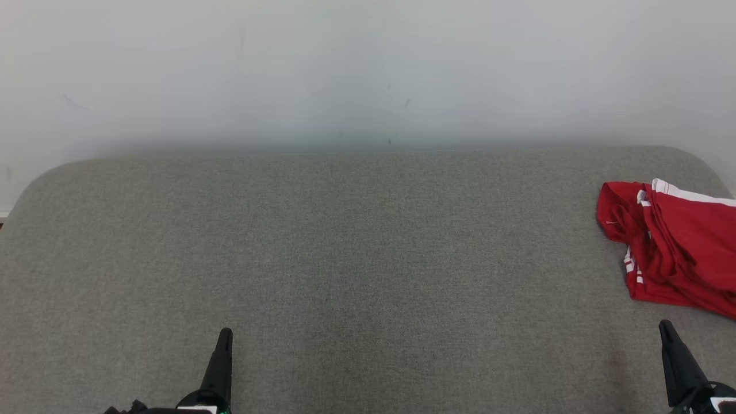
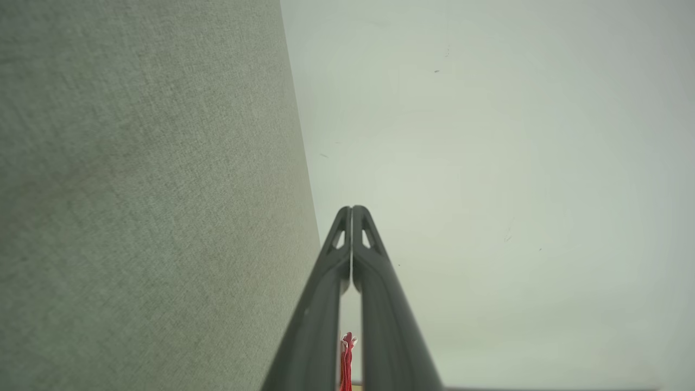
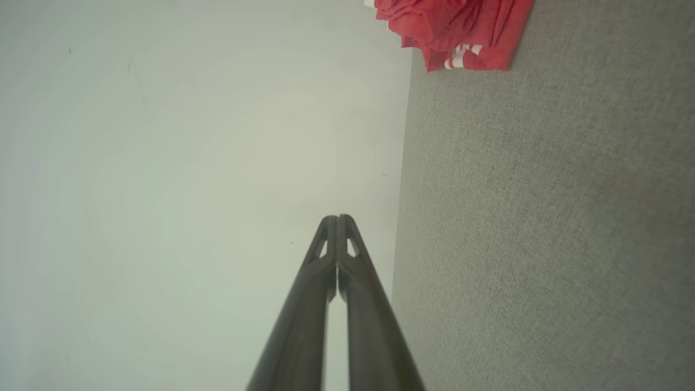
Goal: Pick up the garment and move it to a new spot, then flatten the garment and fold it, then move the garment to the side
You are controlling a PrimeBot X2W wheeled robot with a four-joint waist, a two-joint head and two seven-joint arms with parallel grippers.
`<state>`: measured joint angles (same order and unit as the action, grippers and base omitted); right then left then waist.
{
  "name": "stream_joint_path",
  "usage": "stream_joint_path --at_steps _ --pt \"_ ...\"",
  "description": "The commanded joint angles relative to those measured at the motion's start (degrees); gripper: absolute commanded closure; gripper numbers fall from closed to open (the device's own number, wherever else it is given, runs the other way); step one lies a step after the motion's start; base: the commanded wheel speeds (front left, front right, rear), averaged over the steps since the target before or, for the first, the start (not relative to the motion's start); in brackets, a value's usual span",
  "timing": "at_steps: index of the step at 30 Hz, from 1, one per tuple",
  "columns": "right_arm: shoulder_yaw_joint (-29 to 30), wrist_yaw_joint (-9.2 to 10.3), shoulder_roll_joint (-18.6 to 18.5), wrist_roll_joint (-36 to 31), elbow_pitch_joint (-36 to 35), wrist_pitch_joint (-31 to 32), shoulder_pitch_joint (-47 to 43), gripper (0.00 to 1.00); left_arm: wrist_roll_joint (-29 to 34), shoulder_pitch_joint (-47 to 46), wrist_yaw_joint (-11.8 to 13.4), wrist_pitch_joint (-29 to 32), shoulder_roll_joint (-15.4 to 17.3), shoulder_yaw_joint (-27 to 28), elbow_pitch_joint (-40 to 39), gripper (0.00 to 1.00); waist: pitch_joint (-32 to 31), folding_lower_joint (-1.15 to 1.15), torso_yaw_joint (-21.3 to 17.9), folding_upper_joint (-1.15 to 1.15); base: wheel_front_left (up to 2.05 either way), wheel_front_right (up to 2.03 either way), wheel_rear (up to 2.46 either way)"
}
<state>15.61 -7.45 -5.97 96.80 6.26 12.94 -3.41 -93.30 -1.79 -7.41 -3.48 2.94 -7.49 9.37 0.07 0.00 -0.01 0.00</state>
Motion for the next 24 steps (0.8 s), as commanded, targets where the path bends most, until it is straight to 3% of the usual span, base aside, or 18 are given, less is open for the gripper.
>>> stream_joint_path --at_steps 1,24 --pt "0.2 -0.06 0.2 -0.2 -0.1 0.2 0.7 1.0 -0.3 -0.7 -0.2 0.1 0.2 -0.1 -0.2 1.0 0.0 0.0 0.0 0.0 0.0 0.0 0.0" --pt "0.7 -0.06 0.7 -0.7 0.0 0.7 0.8 1.0 -0.2 -0.6 -0.2 0.1 0.1 0.0 -0.2 1.0 0.0 0.0 0.0 0.0 0.0 0.0 0.0"
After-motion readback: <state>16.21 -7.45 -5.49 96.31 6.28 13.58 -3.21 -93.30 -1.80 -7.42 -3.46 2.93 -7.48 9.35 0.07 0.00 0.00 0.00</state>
